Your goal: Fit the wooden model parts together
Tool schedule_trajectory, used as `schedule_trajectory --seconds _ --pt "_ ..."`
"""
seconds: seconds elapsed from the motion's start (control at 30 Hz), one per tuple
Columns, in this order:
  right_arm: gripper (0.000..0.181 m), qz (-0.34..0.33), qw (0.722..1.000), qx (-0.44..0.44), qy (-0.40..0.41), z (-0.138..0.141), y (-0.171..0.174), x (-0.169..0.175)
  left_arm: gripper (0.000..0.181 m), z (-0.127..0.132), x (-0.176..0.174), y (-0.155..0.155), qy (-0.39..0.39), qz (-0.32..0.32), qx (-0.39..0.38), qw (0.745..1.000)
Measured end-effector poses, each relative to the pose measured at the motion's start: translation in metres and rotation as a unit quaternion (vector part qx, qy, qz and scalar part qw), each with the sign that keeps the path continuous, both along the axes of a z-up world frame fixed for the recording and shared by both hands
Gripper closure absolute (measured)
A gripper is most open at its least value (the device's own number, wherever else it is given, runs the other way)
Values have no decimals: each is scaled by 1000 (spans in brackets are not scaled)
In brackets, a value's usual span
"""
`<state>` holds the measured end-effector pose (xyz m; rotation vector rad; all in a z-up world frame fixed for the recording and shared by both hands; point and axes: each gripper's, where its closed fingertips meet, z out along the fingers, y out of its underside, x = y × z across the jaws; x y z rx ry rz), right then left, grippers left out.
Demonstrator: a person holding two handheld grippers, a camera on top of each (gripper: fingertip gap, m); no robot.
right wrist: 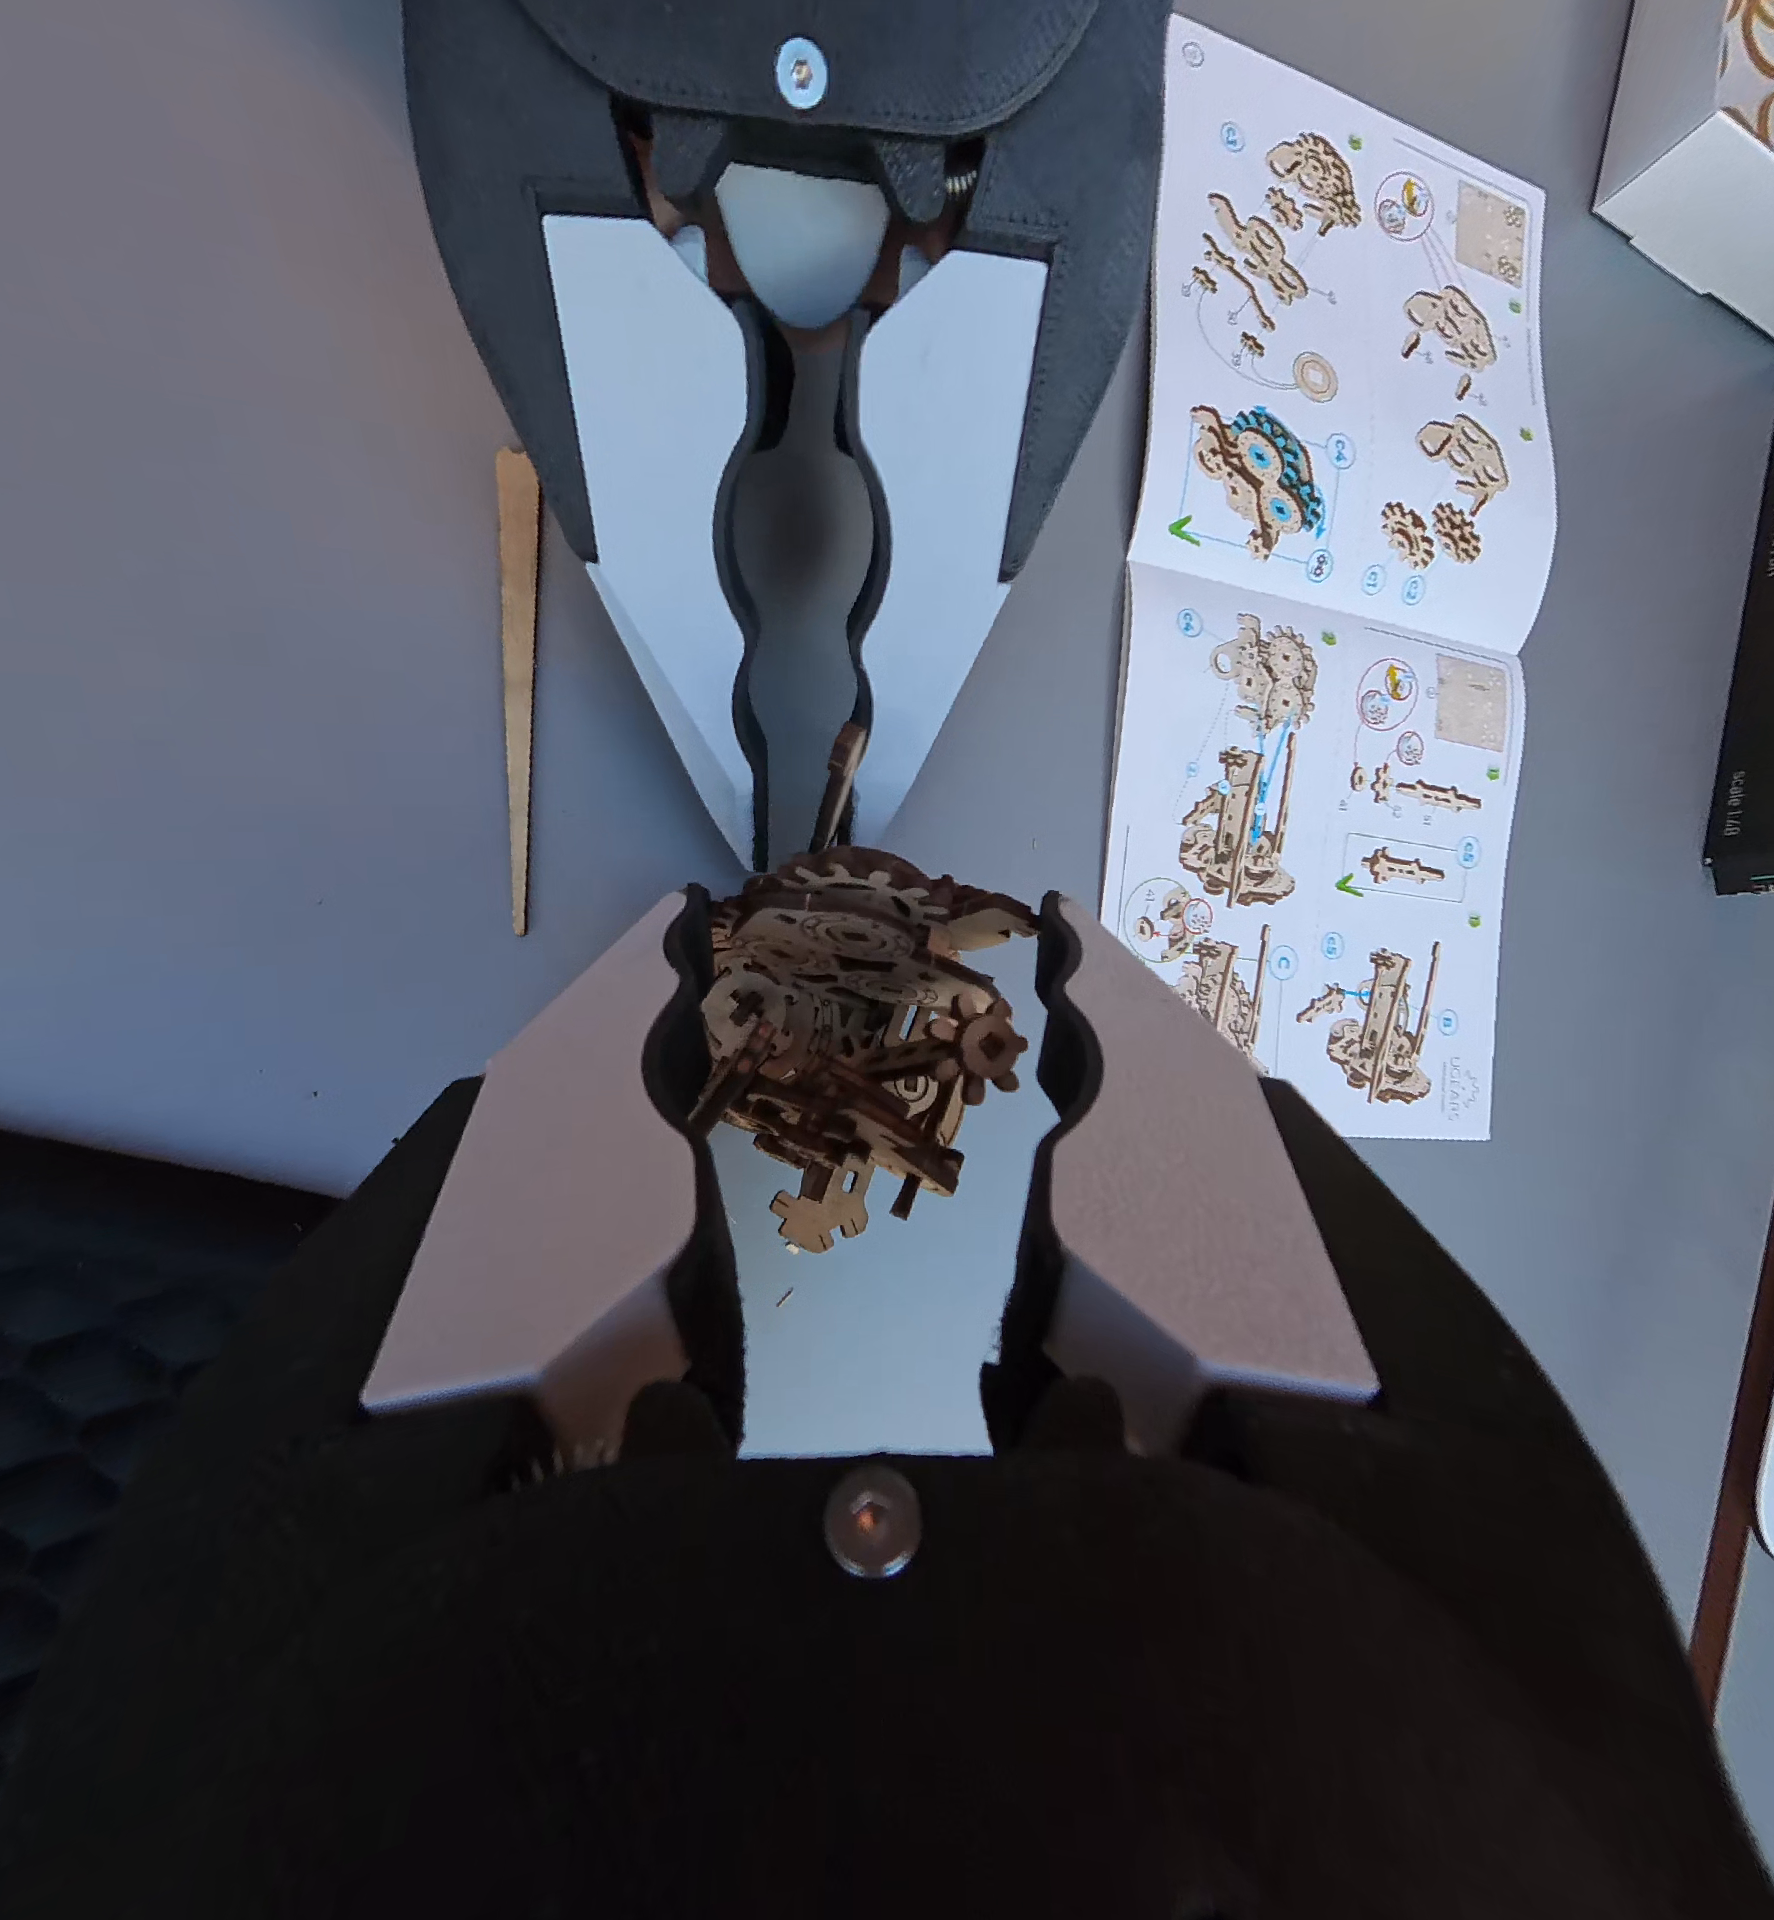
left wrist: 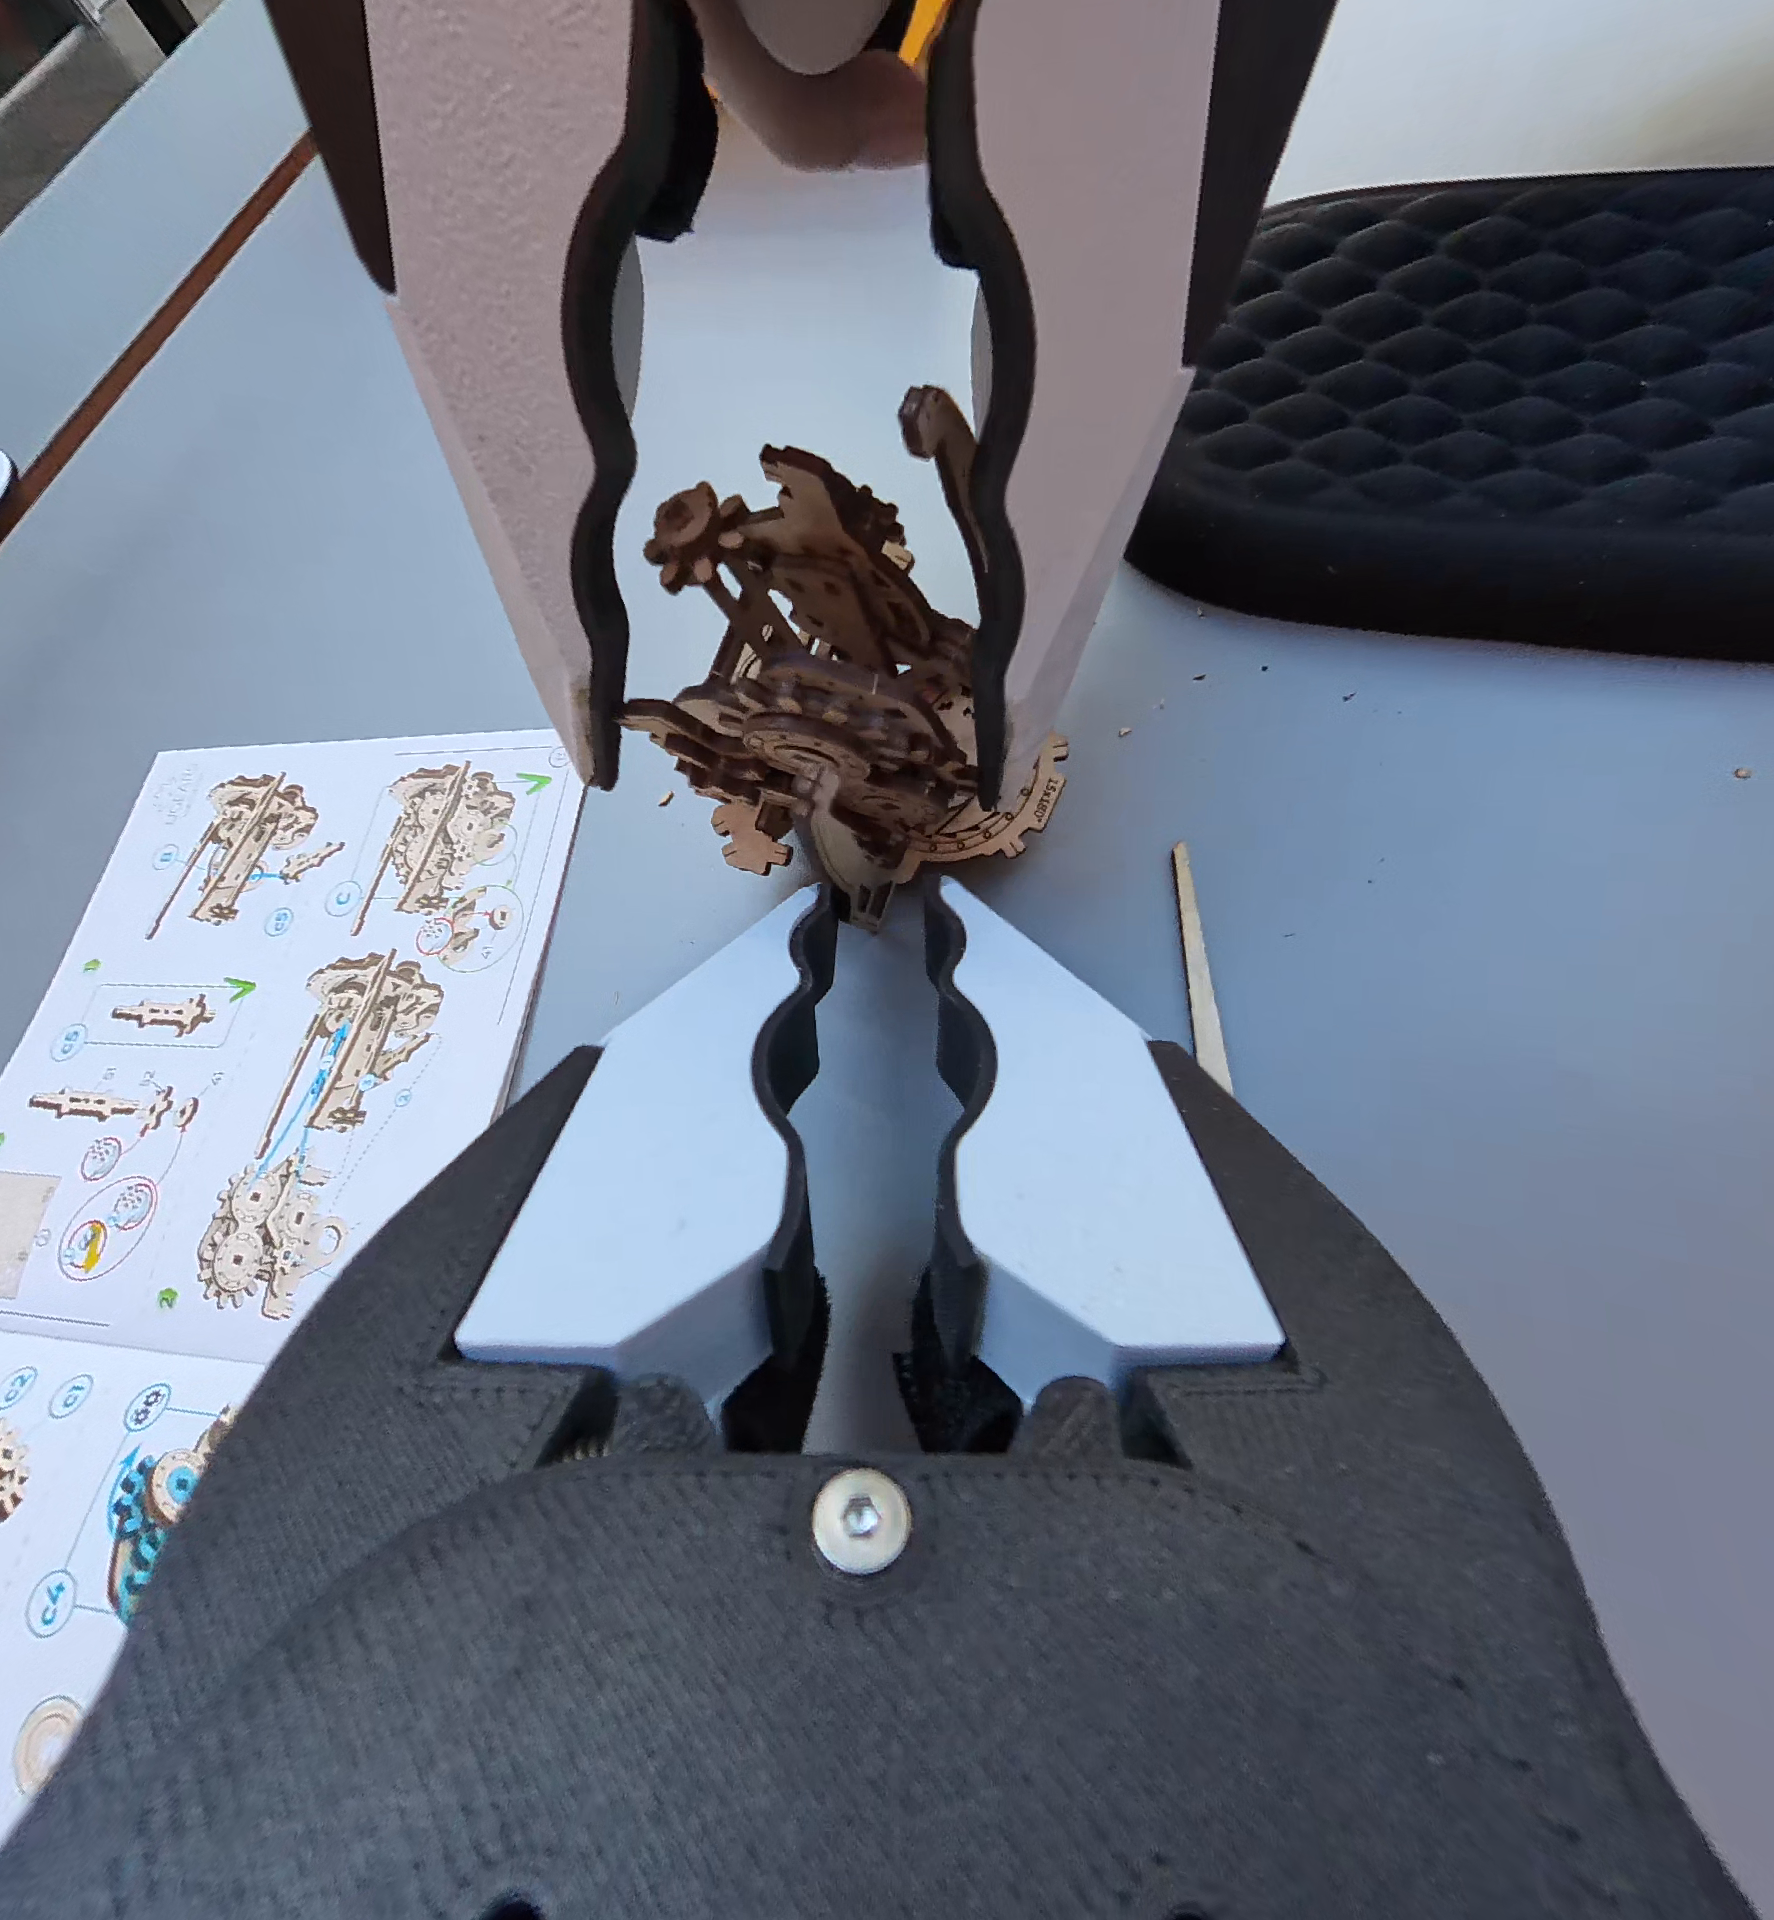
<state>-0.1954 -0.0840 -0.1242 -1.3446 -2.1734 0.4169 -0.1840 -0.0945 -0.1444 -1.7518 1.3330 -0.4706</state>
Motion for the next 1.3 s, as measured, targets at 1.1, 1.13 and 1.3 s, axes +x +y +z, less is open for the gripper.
schedule_trajectory --seconds 1.1,1.13,1.3 --pt "117 -8 998 61 4 -2 5 -5 142 24 4 11 -118 98 -149 977" --pt "117 -8 998 65 6 -3 5 -5 143 24 5 11 -119 96 -149 977" --pt "110 -22 997 64 27 -1 6 -4 146 19 3 13 -99 102 -132 981"
